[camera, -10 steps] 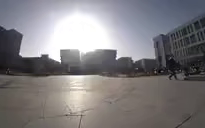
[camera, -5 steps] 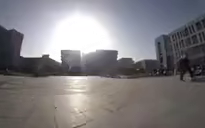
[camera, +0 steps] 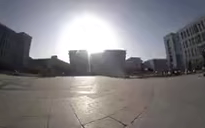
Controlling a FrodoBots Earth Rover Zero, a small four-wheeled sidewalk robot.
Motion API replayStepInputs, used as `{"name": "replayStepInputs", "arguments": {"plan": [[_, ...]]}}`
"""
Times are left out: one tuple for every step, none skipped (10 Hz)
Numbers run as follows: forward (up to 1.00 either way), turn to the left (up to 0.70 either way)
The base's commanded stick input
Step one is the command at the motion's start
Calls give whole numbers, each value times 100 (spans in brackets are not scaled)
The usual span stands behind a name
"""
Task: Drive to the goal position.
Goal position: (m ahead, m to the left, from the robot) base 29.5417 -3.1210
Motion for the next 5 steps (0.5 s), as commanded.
{"name": "replayStepInputs", "arguments": {"plan": [[100,37],[100,30],[100,8],[100,4],[100,4]]}}
